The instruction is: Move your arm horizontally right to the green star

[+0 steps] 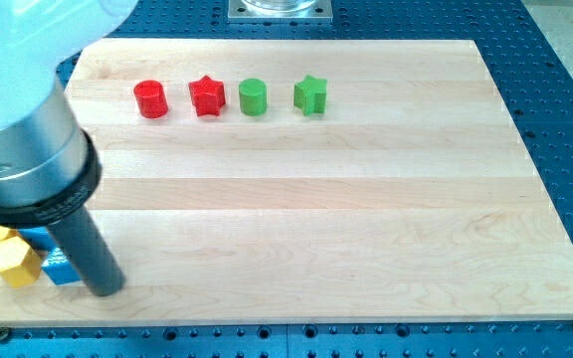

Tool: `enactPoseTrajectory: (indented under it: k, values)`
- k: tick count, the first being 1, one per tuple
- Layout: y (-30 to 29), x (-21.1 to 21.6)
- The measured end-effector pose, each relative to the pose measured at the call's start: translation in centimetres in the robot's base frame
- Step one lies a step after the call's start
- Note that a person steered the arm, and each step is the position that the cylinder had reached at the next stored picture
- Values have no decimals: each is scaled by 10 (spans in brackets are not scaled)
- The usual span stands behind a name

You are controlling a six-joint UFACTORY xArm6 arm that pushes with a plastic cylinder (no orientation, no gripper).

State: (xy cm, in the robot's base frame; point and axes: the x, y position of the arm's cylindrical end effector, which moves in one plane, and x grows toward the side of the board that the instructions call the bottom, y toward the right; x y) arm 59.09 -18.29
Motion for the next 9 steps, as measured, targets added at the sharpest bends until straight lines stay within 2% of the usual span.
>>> enactPoseTrajectory:
  k: [2,3,4,5,6,9]
  values:
    - [2,0]
    - [62,-54]
    - [155,-130]
    - [304,-179]
    - [382,-220]
    - [387,-234]
